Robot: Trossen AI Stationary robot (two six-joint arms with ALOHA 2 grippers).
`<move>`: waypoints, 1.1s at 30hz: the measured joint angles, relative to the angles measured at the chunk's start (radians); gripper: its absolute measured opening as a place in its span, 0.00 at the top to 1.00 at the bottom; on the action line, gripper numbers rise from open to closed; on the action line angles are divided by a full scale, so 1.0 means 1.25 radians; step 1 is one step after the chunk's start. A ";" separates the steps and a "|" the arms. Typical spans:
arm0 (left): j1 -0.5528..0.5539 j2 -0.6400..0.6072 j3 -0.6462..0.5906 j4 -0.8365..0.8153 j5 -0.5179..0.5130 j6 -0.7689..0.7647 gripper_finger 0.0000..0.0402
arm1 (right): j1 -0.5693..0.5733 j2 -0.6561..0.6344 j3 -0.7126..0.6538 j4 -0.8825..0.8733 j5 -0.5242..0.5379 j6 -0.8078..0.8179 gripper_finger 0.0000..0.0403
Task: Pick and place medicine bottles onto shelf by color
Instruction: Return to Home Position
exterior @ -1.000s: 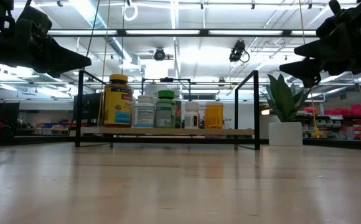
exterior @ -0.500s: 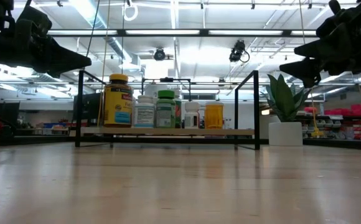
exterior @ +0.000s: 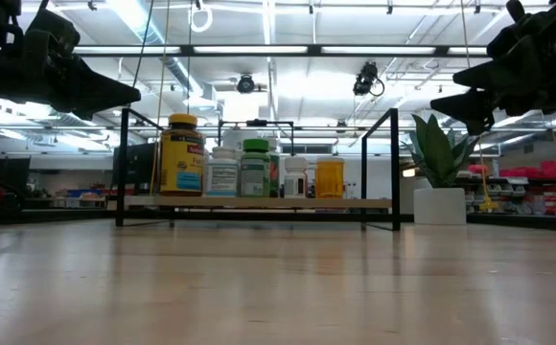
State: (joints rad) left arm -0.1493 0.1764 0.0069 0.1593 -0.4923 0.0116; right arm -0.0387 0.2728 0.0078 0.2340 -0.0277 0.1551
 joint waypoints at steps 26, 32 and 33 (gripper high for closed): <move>0.000 0.000 0.000 0.000 0.000 0.000 0.84 | 0.000 0.000 0.000 0.000 0.000 0.000 0.25; 0.000 0.000 0.000 0.000 0.000 0.000 0.85 | 0.000 0.000 0.000 0.000 0.000 0.000 0.25; 0.000 0.000 0.000 0.000 0.000 0.000 0.85 | 0.000 0.000 0.000 0.000 0.000 0.000 0.25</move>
State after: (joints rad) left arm -0.1491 0.1764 0.0067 0.1595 -0.4923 0.0116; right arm -0.0387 0.2729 0.0082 0.2340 -0.0277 0.1553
